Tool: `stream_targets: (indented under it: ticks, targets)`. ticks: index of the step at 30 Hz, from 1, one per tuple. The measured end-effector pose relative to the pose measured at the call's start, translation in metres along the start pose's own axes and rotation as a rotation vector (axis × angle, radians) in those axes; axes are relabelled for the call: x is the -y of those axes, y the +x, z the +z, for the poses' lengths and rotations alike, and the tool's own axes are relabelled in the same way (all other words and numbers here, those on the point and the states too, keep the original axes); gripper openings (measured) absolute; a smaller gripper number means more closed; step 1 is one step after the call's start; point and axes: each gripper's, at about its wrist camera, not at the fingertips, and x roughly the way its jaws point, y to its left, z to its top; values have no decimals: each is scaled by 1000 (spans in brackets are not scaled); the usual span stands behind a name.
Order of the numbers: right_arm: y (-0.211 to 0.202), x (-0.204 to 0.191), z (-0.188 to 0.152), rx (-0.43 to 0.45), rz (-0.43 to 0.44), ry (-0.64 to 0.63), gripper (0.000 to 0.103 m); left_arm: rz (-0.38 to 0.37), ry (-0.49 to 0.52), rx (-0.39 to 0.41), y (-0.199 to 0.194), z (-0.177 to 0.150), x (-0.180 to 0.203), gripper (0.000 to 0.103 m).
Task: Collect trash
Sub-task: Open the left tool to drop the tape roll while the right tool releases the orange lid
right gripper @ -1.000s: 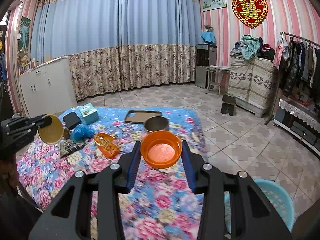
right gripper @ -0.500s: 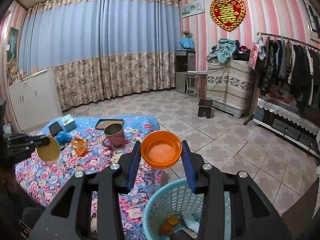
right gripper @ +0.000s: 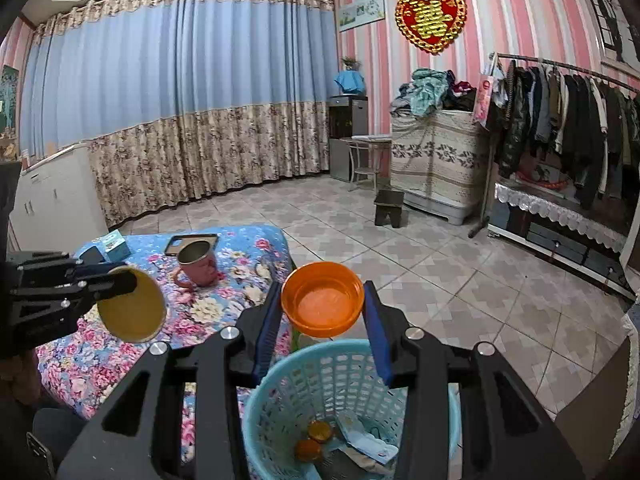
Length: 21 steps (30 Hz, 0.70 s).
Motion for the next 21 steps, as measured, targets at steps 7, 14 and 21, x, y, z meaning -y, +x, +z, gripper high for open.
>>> stream_targets:
  ticks: [7,14,21]
  targets:
    - [5,19,-4,-15,-21,23,40,-46,7,-18,26,7,28,13]
    - [9,32,-9,-25,-35,43,40,-92,1,-68,51,8,38,13]
    - [12,39,-13,-28,-67,64,63,-108,-23,-49,62,13,43,61]
